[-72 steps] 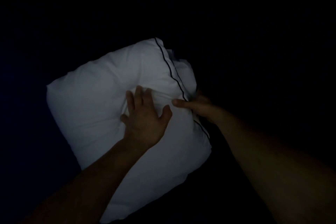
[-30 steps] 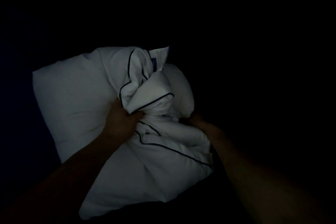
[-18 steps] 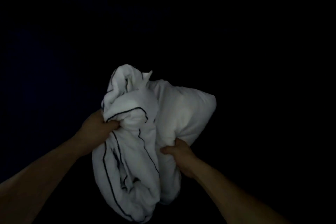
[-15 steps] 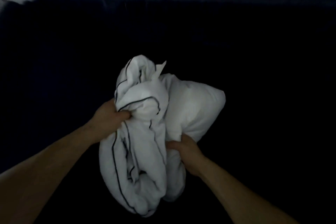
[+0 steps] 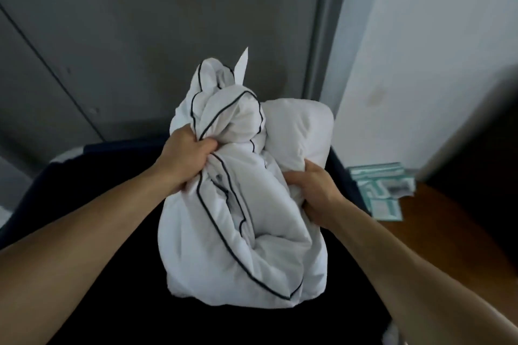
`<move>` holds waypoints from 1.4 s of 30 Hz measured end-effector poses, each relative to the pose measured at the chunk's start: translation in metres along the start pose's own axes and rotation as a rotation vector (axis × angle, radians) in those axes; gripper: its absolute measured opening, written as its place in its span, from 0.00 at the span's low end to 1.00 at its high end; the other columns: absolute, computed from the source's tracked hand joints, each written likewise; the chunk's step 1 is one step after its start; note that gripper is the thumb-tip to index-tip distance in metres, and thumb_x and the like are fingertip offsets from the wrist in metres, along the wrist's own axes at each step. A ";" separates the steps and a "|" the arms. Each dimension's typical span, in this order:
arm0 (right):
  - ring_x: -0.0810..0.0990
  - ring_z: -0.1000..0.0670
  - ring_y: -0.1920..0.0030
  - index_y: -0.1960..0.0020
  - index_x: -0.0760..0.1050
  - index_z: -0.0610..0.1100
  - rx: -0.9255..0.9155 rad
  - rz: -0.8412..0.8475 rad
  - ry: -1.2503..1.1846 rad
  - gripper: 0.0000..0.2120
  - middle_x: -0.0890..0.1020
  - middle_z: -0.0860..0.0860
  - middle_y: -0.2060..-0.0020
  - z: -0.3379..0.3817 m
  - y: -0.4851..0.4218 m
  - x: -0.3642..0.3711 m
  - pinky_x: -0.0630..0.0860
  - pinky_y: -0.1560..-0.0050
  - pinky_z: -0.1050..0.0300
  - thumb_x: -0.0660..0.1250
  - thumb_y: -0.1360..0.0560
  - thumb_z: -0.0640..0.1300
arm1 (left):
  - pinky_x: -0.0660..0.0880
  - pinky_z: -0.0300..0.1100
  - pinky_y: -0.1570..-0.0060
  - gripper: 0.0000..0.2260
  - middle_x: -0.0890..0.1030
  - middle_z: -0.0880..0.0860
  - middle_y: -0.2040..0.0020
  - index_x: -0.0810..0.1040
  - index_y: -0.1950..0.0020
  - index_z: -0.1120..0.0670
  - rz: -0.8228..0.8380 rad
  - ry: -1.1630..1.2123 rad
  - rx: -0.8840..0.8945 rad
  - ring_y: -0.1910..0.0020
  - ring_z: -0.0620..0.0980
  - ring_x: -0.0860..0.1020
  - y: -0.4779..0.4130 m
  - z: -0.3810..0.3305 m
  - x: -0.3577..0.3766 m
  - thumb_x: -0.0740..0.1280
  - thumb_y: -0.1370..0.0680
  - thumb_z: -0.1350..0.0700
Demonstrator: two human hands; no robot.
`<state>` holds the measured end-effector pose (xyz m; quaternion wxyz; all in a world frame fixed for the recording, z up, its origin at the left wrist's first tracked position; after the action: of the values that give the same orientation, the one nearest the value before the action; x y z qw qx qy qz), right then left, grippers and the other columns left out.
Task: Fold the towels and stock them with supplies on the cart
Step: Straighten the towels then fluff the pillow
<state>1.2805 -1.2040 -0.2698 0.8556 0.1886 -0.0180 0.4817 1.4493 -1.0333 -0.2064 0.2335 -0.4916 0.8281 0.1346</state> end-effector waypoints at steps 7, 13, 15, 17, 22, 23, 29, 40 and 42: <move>0.85 0.48 0.66 0.54 0.80 0.42 -0.315 -0.214 0.011 0.12 0.86 0.45 0.64 0.125 0.108 -0.069 0.81 0.67 0.54 0.73 0.35 0.32 | 0.72 0.34 0.60 0.11 0.80 0.41 0.56 0.80 0.46 0.49 -0.006 0.115 0.337 0.57 0.37 0.76 0.042 -0.167 0.026 0.67 0.28 0.53; 0.84 0.55 0.69 0.54 0.79 0.44 -0.485 -0.334 0.100 0.11 0.85 0.52 0.68 0.198 0.180 -0.168 0.76 0.72 0.64 0.71 0.31 0.31 | 0.74 0.33 0.59 0.09 0.81 0.39 0.56 0.79 0.51 0.45 0.049 0.291 0.453 0.56 0.37 0.78 0.075 -0.266 0.095 0.66 0.28 0.57; 0.84 0.54 0.68 0.55 0.80 0.45 -0.517 -0.351 0.126 0.11 0.85 0.51 0.67 0.216 0.200 -0.212 0.76 0.71 0.63 0.71 0.31 0.31 | 0.73 0.30 0.63 0.09 0.81 0.40 0.57 0.80 0.51 0.45 0.065 0.326 0.457 0.58 0.35 0.79 0.085 -0.296 0.130 0.66 0.26 0.59; 0.84 0.53 0.69 0.55 0.80 0.44 -0.525 -0.352 0.136 0.11 0.85 0.50 0.68 0.226 0.214 -0.260 0.76 0.72 0.62 0.71 0.32 0.30 | 0.73 0.27 0.67 0.09 0.81 0.41 0.58 0.80 0.51 0.48 0.080 0.342 0.435 0.61 0.34 0.79 0.092 -0.322 0.171 0.67 0.26 0.61; 0.86 0.42 0.57 0.52 0.81 0.41 -0.435 -0.311 0.136 0.14 0.86 0.40 0.55 0.215 0.214 -0.372 0.82 0.59 0.50 0.73 0.37 0.31 | 0.74 0.30 0.71 0.08 0.82 0.41 0.65 0.81 0.60 0.46 0.168 0.261 0.305 0.67 0.36 0.80 0.102 -0.341 0.267 0.69 0.27 0.60; 0.85 0.40 0.55 0.51 0.81 0.40 -0.406 -0.307 0.138 0.14 0.86 0.38 0.54 0.209 0.209 -0.391 0.82 0.55 0.47 0.72 0.36 0.30 | 0.75 0.32 0.68 0.07 0.83 0.42 0.63 0.81 0.60 0.46 0.164 0.243 0.265 0.64 0.40 0.81 0.103 -0.335 0.281 0.69 0.27 0.59; 0.85 0.42 0.58 0.55 0.83 0.43 -0.209 -0.273 0.112 0.16 0.85 0.38 0.55 0.148 0.169 -0.479 0.82 0.62 0.52 0.70 0.35 0.25 | 0.78 0.52 0.44 0.05 0.84 0.57 0.50 0.83 0.50 0.56 0.140 0.059 0.125 0.49 0.56 0.81 0.110 -0.287 0.341 0.69 0.24 0.59; 0.82 0.42 0.47 0.39 0.77 0.40 0.242 -0.205 0.249 0.15 0.83 0.39 0.43 0.005 0.098 -0.561 0.78 0.45 0.47 0.70 0.25 0.35 | 0.73 0.43 0.56 0.07 0.79 0.50 0.58 0.74 0.56 0.54 0.223 -0.211 0.092 0.56 0.51 0.78 0.130 -0.231 0.463 0.69 0.24 0.52; 0.80 0.39 0.41 0.34 0.75 0.39 0.357 -0.176 0.194 0.16 0.80 0.38 0.37 -0.021 0.092 -0.577 0.74 0.38 0.44 0.67 0.22 0.40 | 0.73 0.42 0.54 0.08 0.78 0.48 0.55 0.72 0.54 0.52 0.295 -0.276 0.041 0.52 0.52 0.78 0.144 -0.216 0.496 0.68 0.24 0.50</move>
<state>0.8918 -1.6261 -0.3838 0.8451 0.2908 0.1665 0.4165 1.0659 -1.4345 -0.2800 0.3327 -0.3370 0.8538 0.2165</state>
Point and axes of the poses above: each hand's wrist, its own y-axis away from the middle knuckle, its own x-axis out of the palm, z = x × y, the point moved 3 cm from there along -y, towards the middle knuckle
